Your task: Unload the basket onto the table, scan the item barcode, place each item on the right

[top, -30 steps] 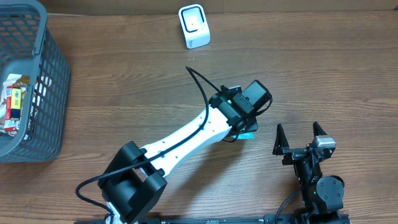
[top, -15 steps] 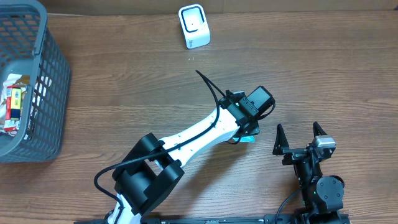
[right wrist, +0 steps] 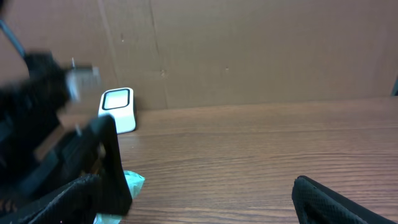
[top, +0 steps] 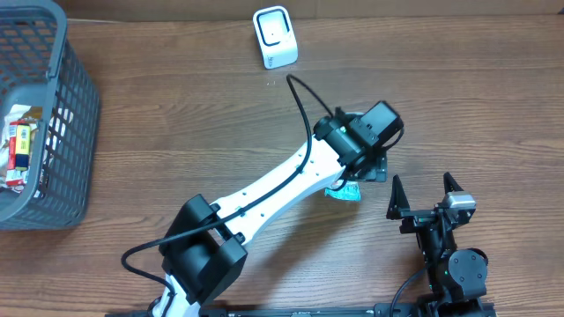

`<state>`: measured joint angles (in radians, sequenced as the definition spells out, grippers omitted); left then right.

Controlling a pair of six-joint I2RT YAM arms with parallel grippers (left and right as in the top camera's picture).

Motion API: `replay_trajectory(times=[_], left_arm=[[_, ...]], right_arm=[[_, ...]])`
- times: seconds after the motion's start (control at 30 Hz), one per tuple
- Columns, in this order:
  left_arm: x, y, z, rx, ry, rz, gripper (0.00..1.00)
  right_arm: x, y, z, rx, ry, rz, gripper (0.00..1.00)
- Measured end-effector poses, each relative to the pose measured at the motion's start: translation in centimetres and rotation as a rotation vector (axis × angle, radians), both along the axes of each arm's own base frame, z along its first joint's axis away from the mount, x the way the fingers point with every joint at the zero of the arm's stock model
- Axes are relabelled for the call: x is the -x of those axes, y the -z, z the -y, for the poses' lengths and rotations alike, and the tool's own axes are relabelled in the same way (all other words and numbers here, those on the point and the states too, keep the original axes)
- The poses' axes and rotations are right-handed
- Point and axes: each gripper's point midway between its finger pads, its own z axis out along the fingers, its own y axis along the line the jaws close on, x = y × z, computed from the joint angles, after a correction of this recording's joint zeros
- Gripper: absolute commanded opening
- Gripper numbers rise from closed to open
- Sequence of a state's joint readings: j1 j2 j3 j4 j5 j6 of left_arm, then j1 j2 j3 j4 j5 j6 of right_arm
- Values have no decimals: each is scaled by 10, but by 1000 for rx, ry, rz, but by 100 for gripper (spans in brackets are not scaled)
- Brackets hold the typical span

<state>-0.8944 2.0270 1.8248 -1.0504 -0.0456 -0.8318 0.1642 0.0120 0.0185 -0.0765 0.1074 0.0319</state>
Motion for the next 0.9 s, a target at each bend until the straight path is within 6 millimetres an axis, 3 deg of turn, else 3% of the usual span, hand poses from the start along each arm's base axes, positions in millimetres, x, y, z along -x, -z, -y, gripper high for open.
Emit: replay_trajectory(times=[0.17,0.37,0.53,0.73,0.9], left_arm=[[-6,-24,-5,-23,53,37,92],[-6,-20,-26,-91,61,9,84],[-7,-5,-29,-102,65,5,57],[-6,2,-27,-100,79,-1,57],[-5,2,-25,-88,82,-8,52]], right_arm=[[0,0,0,0,1,0,100],[0,0,0,0,0,0,100],[0,0,0,0,0,0,100],[0,0,0,0,0,0,100],[0,0,0,0,0,0,100]])
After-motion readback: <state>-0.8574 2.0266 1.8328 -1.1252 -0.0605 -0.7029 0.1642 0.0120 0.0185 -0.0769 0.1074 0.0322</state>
